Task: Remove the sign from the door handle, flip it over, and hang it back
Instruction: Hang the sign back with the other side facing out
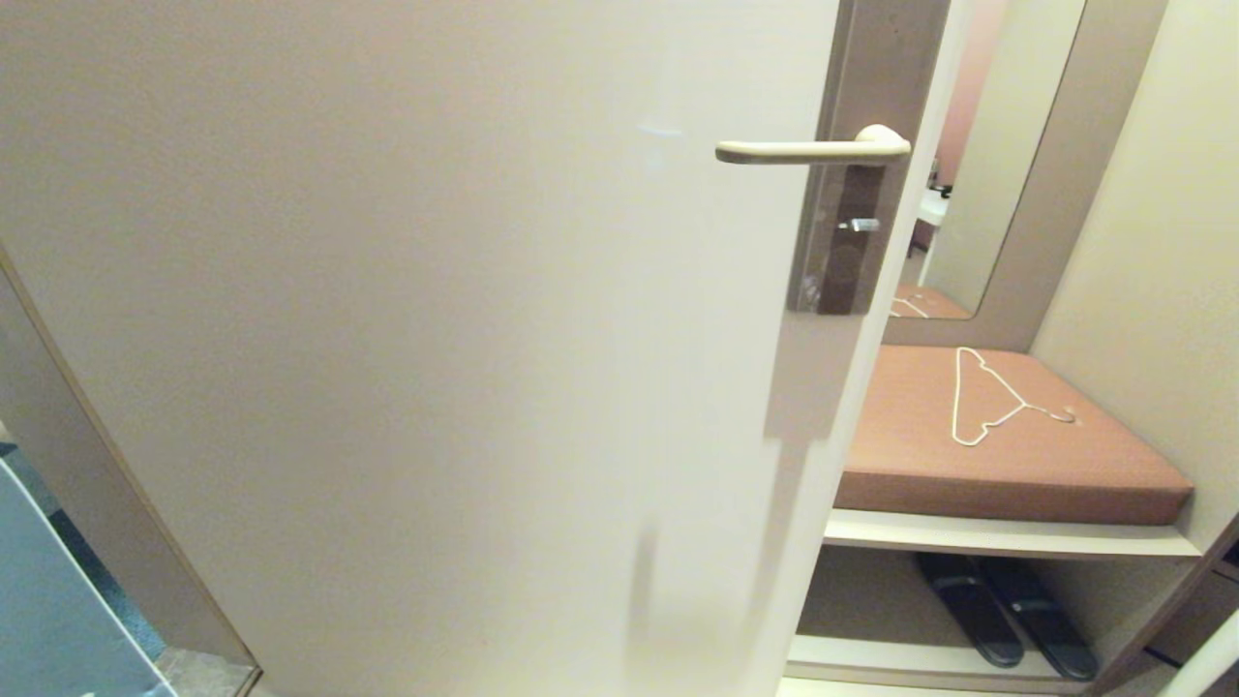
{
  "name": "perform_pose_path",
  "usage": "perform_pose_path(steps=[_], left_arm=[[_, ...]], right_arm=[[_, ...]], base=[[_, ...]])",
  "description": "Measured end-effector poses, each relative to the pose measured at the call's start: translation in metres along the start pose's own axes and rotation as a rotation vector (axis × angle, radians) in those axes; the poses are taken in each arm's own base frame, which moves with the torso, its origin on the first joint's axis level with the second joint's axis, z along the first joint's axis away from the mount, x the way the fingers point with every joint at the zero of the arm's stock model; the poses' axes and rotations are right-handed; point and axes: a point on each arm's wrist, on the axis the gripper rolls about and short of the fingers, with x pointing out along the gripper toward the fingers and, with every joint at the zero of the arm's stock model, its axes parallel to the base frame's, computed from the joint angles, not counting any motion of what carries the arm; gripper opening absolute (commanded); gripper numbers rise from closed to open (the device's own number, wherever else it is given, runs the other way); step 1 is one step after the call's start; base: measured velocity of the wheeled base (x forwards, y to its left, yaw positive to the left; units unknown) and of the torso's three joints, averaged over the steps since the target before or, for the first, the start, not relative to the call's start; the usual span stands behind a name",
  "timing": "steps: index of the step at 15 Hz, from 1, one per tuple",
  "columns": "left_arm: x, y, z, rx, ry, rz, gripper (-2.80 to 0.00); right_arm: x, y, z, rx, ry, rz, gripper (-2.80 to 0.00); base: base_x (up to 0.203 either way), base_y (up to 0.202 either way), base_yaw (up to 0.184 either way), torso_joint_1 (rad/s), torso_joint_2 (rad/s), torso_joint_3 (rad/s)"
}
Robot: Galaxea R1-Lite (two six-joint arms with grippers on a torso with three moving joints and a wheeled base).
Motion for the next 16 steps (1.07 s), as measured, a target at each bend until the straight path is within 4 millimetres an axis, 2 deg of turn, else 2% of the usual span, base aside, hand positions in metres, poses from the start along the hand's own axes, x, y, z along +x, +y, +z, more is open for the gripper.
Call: perform_pose_path(steps=[3, 8, 12, 16], left_arm=[[0.0, 0.0, 0.002, -0.005, -0.007, 0.004, -2.8], [0.012, 0.006, 0.022, -0.017, -0.014, 0.003, -2.8], [0.035, 0.023, 0.042, -0.002, -0.032, 0.007, -2.8], [0.063, 0.05, 0.063, 0.025, -0.053, 0.049, -2.8]], right_arm=[[-0.016, 0.002, -0.02, 0.002, 0.045, 0.023, -2.8], [-0.021, 0.002, -0.022, 0.003, -0.011, 0.019, -2.8], [-0.021, 0.002, -0.022, 0.005, -0.016, 0.019, -2.8], [-0.021, 0.002, -0.022, 0.005, -0.02, 0.018, -2.8]], base=[[0.0, 0.0, 0.0, 0.0, 0.0, 0.0], [0.0, 0.0, 0.0, 0.0, 0.0, 0.0], [0.0, 0.0, 0.0, 0.0, 0.0, 0.0], [0.0, 0.0, 0.0, 0.0, 0.0, 0.0]])
